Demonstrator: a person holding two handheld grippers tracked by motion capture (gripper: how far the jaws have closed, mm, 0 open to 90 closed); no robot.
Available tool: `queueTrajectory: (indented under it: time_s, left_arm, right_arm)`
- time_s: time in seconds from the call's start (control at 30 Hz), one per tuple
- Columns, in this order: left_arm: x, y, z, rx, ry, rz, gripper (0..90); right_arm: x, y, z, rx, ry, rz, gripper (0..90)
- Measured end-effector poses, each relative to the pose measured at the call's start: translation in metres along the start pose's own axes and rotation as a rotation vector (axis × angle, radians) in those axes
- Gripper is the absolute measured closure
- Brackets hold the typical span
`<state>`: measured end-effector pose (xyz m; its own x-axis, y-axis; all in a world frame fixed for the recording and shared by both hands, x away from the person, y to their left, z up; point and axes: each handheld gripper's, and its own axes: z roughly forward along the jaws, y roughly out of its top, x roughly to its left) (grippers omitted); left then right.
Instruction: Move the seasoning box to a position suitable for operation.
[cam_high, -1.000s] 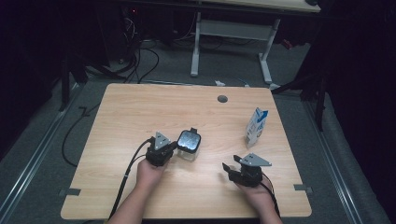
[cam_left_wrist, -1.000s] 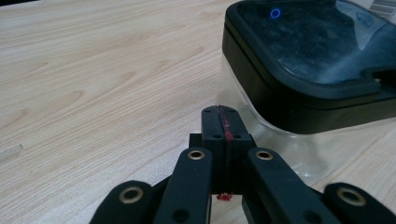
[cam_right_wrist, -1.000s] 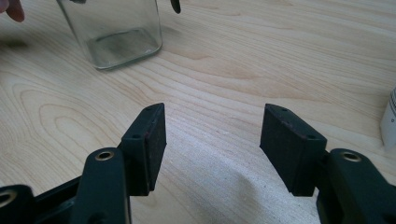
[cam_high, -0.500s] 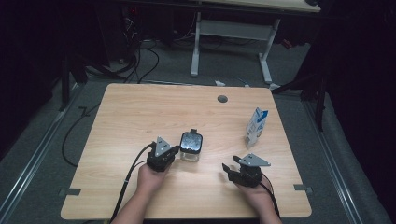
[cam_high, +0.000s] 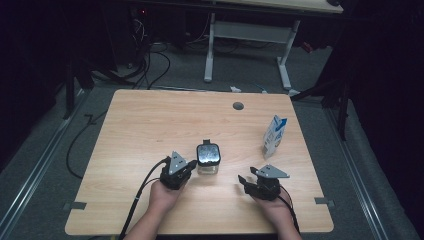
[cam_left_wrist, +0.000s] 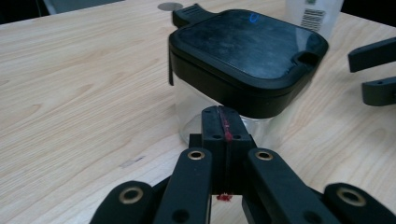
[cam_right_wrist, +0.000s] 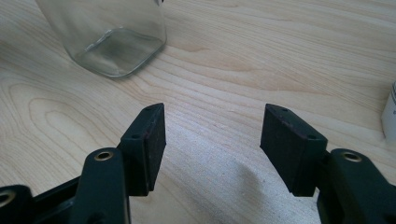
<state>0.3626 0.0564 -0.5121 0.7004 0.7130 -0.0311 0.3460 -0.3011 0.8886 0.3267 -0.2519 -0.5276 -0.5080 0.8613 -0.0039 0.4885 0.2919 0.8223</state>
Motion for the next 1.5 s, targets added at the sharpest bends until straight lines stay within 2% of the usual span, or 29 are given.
queueTrajectory:
  time_s: [0.43, 1.03, 1.2, 1.33, 1.5]
  left_arm:
    - [-0.019, 0.0, 0.001, -0.004, -0.045, 0.015, 90.0]
    - [-0.033, 0.005, 0.01, 0.0, -0.085, 0.028, 89.9]
    - [-0.031, 0.002, 0.005, 0.008, -0.081, 0.033, 89.9]
    - [-0.023, -0.004, -0.004, 0.023, -0.07, 0.029, 89.4]
    - [-0.011, -0.013, -0.017, 0.064, -0.045, 0.036, 84.7]
  right_arm:
    - [0.0, 0.0, 0.0, 0.003, -0.005, 0.003, 40.5]
    - [-0.002, 0.0, -0.001, 0.002, -0.007, 0.007, 40.1]
    - [-0.003, -0.001, -0.002, -0.001, -0.005, 0.011, 40.0]
    - [-0.003, 0.0, -0.002, -0.005, -0.001, 0.011, 41.1]
    - [-0.002, 0.001, -0.003, -0.021, -0.024, 0.008, 45.5]
